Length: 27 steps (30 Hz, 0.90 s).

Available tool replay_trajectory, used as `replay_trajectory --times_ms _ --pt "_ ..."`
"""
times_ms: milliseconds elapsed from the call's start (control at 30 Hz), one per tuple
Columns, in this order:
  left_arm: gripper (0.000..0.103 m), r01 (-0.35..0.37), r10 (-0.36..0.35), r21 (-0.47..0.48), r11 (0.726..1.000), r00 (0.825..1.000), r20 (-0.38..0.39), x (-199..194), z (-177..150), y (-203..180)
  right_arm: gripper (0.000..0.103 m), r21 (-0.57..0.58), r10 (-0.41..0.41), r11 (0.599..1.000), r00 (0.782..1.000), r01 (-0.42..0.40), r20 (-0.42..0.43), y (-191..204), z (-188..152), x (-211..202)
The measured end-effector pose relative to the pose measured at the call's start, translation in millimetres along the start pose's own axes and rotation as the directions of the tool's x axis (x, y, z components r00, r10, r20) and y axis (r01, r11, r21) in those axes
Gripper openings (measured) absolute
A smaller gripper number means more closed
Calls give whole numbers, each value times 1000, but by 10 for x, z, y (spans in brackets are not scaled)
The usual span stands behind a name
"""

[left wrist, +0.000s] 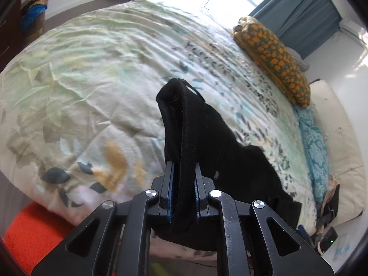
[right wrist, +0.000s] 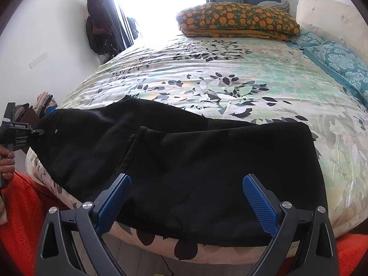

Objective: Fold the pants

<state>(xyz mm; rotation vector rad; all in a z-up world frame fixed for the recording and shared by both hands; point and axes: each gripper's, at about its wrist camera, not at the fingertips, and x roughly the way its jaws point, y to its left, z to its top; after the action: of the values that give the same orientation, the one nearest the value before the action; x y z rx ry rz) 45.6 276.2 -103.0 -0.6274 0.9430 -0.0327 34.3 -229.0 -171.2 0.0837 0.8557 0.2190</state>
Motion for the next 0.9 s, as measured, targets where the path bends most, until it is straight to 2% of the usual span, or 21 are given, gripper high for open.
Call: replay_trajectory --times_ms 67,167,300,367,600,633,733,800,867,900 --pt "11 116 -117 42 992 993 9 -200 -35 -403 98 59 1 998 1000 -2 24 -141 33 -67" --pt "11 236 -235 145 961 972 -25 -268 -173 -1107 98 171 -11 985 998 -1 65 -397 81 -164" --pt "11 384 -368 174 907 922 -116 -40 -419 -1890 98 285 -43 959 991 5 127 -708 140 -350" --pt "11 422 -394 188 887 903 -171 188 -563 -2258 98 315 -62 949 984 7 164 -829 138 -481" --pt "10 480 -384 209 852 844 -375 999 -1275 -3268 98 412 -124 911 960 10 252 -1269 29 -891" --pt "10 481 -374 227 847 842 -389 1069 -1375 -3373 98 424 -133 906 958 14 254 -1329 7 -921" --pt "10 456 -326 283 843 854 -406 1353 -1595 -3610 97 468 -145 883 957 12 250 -1500 -69 -956" --pt "12 468 -298 326 822 839 -455 1607 -1749 -3696 98 502 -149 865 958 7 243 -1595 -112 -951" --pt "22 378 -167 407 832 869 -466 1768 -1834 -3714 98 532 -159 847 957 6 242 -1675 -148 -957" --pt "38 360 -150 407 839 873 -464 1768 -1800 -3646 98 547 -162 837 956 3 243 -1716 -160 -965"
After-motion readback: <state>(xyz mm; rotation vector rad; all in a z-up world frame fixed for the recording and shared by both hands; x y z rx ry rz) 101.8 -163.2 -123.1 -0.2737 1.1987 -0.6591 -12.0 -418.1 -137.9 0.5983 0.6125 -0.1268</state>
